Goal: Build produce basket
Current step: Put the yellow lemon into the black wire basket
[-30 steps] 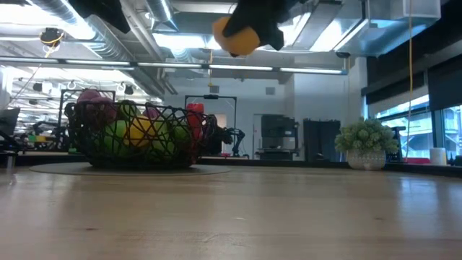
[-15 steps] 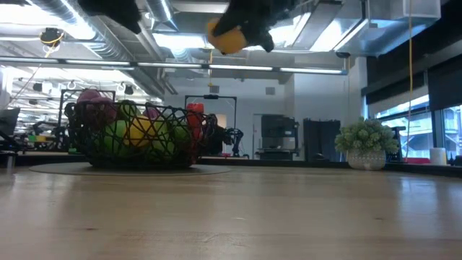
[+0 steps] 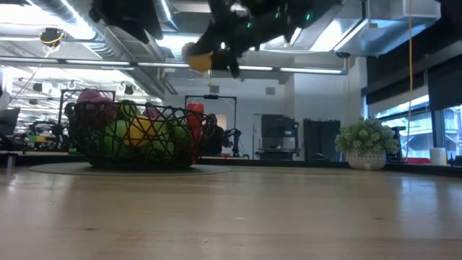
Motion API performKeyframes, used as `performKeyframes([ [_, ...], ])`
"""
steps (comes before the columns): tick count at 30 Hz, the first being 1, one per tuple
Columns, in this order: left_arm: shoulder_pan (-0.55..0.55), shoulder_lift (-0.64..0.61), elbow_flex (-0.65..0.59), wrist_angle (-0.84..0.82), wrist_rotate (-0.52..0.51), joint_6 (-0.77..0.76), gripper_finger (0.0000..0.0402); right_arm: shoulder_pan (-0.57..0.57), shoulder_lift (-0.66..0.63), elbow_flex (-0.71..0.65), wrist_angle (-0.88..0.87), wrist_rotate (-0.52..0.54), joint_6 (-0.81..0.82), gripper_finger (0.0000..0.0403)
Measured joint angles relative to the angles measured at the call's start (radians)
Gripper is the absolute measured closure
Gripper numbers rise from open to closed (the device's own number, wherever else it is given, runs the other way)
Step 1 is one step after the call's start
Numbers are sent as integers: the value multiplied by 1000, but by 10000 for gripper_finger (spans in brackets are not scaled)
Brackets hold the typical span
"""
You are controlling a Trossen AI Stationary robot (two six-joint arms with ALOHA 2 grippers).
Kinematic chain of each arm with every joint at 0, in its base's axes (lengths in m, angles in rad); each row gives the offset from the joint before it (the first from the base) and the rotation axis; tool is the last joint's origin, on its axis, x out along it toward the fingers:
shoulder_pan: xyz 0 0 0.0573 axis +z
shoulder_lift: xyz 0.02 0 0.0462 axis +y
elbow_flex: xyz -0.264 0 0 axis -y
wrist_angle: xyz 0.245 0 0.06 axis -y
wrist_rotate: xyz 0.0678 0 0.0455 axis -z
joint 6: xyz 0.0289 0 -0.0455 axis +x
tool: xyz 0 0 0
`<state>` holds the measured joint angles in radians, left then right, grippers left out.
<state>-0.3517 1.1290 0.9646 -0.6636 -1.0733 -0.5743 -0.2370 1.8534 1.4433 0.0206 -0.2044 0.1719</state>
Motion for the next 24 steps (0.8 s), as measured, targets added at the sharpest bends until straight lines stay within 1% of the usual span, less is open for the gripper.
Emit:
performKeyframes([
  [2, 33, 0, 0, -1, 1, 0, 122, -24, 34, 0, 42, -32, -17, 201],
  [5, 79, 0, 0, -2, 11, 0, 122, -55, 82, 0, 78, -50, -21, 201],
  [10, 143, 0, 0, -2, 17, 0, 122, -83, 153, 0, 78, -84, 5, 201],
  [14, 187, 0, 0, -2, 17, 0, 122, -86, 177, 0, 80, -87, 5, 201],
  [19, 215, 0, 0, -2, 17, 0, 122, -87, 204, 0, 75, -87, 4, 200],
  [24, 216, 0, 0, -1, 20, 1, 122, -87, 233, 0, 79, -86, 20, 182],
])
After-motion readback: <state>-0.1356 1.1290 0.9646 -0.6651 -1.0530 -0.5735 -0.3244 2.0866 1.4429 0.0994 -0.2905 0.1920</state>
